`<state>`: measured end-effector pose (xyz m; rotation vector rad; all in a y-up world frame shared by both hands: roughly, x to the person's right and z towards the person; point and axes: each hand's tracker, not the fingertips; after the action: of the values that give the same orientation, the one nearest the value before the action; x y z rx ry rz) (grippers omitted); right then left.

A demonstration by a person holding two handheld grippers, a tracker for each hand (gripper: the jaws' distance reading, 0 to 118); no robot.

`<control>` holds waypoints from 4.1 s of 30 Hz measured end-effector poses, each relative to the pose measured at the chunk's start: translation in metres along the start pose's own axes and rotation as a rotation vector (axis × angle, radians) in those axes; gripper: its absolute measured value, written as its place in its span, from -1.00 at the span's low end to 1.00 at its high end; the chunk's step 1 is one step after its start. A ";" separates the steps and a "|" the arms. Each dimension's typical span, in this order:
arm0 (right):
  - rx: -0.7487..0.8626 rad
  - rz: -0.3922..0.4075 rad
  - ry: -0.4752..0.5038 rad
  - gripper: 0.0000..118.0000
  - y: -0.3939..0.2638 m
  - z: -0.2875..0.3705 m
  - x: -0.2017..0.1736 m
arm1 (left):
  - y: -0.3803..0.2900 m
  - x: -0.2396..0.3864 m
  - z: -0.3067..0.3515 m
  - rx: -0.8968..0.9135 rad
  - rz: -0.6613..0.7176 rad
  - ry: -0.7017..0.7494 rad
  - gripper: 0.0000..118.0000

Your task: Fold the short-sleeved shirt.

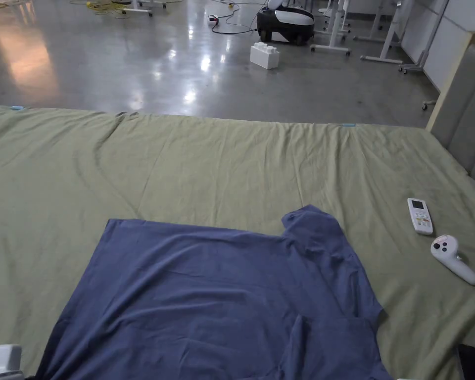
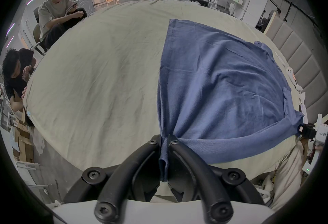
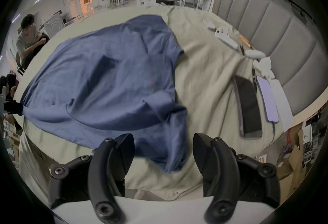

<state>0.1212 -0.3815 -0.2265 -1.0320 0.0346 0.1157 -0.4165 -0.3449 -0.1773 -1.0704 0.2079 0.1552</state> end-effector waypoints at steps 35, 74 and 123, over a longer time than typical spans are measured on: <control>0.222 -0.085 0.078 -0.83 0.090 0.045 -0.004 | 0.094 0.008 0.014 0.298 0.047 -0.051 -0.89; 0.587 0.013 -0.004 0.41 0.187 -0.003 -0.043 | 0.162 0.061 -0.015 0.518 -0.019 -0.027 -0.07; 0.685 0.012 -0.063 -0.99 0.099 0.043 -0.054 | 0.173 -0.018 -0.175 -0.064 -0.031 0.069 -0.18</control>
<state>0.0556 -0.2991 -0.2845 -0.3440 0.0205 0.1342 -0.4897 -0.4182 -0.4010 -1.1434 0.2499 0.0978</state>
